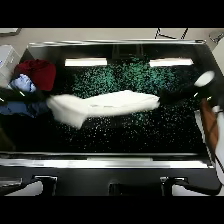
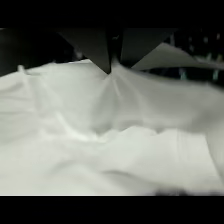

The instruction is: Fold the clothes and pants, and hang the long-sleeved shirts on hangers.

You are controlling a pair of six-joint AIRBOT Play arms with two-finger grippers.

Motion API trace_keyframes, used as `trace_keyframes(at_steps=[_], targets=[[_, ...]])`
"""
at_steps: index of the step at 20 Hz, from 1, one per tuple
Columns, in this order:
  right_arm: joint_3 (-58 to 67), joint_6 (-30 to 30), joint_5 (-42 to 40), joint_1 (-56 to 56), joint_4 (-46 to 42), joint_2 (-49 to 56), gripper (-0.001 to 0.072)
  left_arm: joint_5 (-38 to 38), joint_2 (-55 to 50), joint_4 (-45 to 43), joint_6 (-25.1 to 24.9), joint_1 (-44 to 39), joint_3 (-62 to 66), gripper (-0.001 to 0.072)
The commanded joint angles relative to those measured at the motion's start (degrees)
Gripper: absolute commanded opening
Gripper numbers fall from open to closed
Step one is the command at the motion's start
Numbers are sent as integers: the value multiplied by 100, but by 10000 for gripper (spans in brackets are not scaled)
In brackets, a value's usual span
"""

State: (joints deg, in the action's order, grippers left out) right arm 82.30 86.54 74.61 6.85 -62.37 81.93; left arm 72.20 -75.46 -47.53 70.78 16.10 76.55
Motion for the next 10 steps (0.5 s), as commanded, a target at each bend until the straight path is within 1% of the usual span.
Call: trace_keyframes(at_steps=[1,3,4,5,7,9,10], targets=[[2267,-28,-525,-9,-857,-737,42,-400,804,356,221,0,2393,27],[3416,-24,-938,-9,-1569,-1296,42,-848,1235,234,240,0,3762,27],[3692,-22,-1049,-9,-1788,-1598,42,-1029,1471,129,374,0,4218,27],[3716,-24,-1158,-9,-1921,-1987,42,-1169,1738,101,492,0,4389,27],[3628,-22,-1088,-9,-2138,-2601,43,-1355,2367,101,577,0,4205,27],[3602,-22,-1080,-9,-2260,-3042,42,-1475,2813,101,605,0,4000,27],[3602,-20,-1174,-9,-2280,-3189,42,-1600,2942,101,737,0,3995,27]])
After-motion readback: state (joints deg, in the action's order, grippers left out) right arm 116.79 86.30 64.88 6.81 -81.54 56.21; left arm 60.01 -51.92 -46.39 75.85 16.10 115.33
